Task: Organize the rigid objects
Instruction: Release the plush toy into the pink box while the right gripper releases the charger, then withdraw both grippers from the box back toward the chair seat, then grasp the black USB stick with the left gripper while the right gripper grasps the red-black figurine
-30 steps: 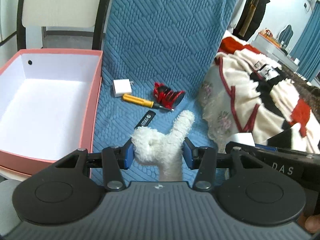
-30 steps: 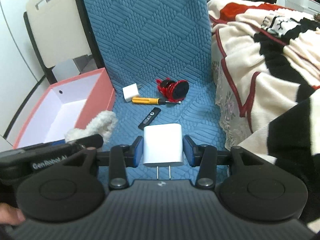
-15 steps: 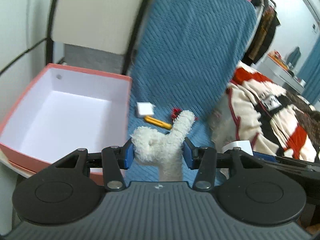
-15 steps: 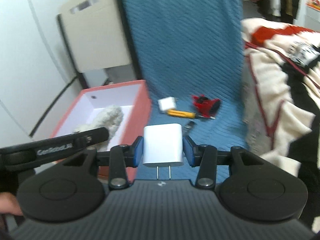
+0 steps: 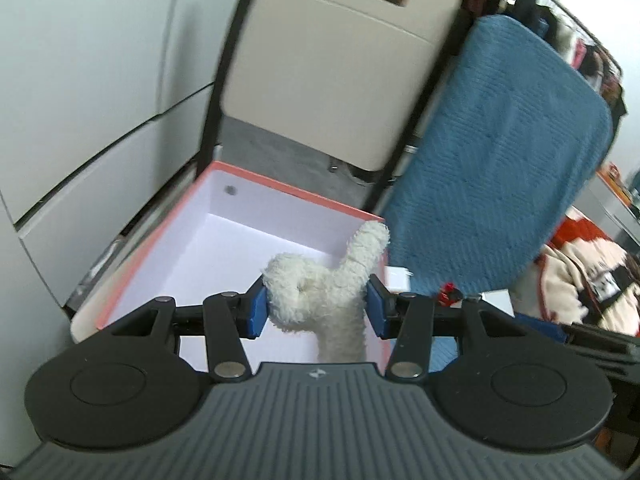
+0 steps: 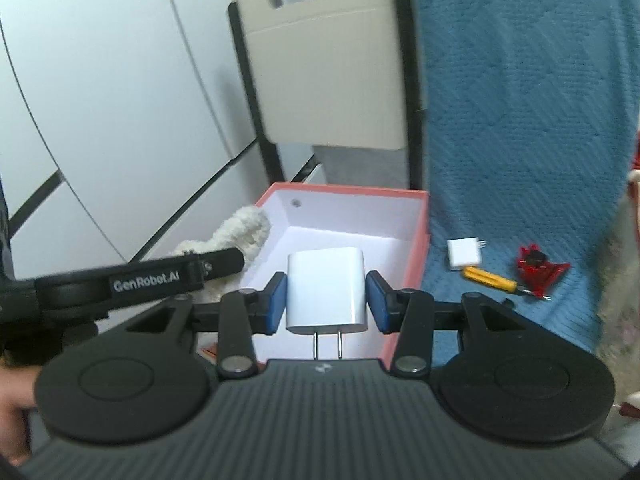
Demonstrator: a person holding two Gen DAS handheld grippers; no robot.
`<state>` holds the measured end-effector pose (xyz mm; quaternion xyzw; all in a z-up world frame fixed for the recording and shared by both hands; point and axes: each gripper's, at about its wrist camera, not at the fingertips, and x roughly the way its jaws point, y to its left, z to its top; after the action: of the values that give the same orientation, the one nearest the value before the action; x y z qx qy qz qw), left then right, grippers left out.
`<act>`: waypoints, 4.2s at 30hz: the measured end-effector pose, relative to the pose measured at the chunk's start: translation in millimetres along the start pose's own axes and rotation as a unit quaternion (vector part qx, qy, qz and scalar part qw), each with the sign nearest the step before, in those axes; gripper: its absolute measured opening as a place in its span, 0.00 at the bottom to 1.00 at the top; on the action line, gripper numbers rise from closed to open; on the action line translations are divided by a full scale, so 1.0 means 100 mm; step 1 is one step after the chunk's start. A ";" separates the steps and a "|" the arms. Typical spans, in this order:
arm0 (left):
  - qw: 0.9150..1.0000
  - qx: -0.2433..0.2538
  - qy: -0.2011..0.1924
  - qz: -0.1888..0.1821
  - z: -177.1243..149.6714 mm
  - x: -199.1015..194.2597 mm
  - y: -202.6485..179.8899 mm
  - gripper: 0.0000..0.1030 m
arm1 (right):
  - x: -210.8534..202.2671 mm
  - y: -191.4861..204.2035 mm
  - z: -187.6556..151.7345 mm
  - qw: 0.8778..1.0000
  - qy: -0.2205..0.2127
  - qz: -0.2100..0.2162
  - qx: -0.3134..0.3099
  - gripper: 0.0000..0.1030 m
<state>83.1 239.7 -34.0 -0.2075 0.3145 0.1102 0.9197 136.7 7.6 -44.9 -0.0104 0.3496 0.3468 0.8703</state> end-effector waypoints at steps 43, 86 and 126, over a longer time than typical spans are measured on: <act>0.997 -0.010 0.079 0.011 0.03 0.96 0.40 0.66 | 0.98 -0.16 -0.17 0.996 0.077 -0.032 0.004 0.52; 0.991 0.090 0.016 -0.099 -1.27 -0.67 -1.29 0.66 | -1.37 -0.90 -1.27 0.987 -0.072 -0.142 0.028 0.52; 0.979 0.133 0.081 -0.130 -1.62 1.97 -2.01 0.66 | 0.23 -2.35 -0.76 0.981 -0.053 -0.159 0.094 0.52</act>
<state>216.6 1.6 -210.0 -0.1308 0.3703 -0.0705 0.9170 246.2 -176.4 -169.4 0.0341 0.3281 0.1700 0.9286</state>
